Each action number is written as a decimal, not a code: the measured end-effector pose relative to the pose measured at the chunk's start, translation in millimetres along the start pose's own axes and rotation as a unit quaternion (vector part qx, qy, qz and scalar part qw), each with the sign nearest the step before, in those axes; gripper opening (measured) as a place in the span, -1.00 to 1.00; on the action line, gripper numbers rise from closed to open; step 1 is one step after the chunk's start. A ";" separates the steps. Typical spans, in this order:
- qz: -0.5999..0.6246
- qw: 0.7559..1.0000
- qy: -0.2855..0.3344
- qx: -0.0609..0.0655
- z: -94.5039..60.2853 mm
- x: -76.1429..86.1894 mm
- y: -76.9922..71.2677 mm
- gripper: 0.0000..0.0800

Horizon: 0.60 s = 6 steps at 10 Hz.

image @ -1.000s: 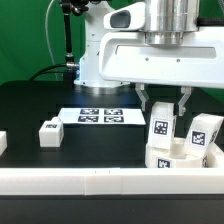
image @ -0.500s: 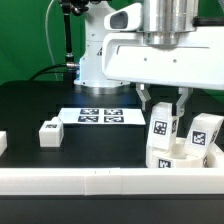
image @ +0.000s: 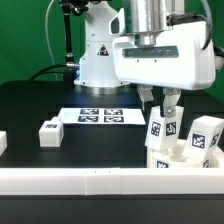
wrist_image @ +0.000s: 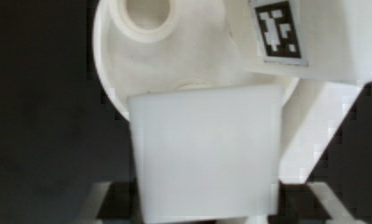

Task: Assemble stool

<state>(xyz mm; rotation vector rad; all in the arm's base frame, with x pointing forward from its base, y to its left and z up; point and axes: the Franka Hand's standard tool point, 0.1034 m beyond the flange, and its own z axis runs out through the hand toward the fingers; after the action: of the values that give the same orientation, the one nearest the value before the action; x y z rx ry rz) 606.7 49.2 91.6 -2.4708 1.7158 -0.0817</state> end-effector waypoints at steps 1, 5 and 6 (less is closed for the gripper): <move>0.033 0.999 0.000 0.000 -0.1 0.0 -0.2 -0.16; 0.216 0.976 -0.010 0.013 0.7 2.1 0.1 -0.16; 0.263 0.965 -0.013 0.014 0.8 1.8 0.0 -0.16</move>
Offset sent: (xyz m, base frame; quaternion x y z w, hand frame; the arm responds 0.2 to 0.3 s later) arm 0.0000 0.0000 0.0000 0.0000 0.0000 0.1296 0.9916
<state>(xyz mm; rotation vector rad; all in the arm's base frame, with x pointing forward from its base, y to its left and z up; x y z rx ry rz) 607.4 47.6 90.7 -1.9037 2.2688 -0.0196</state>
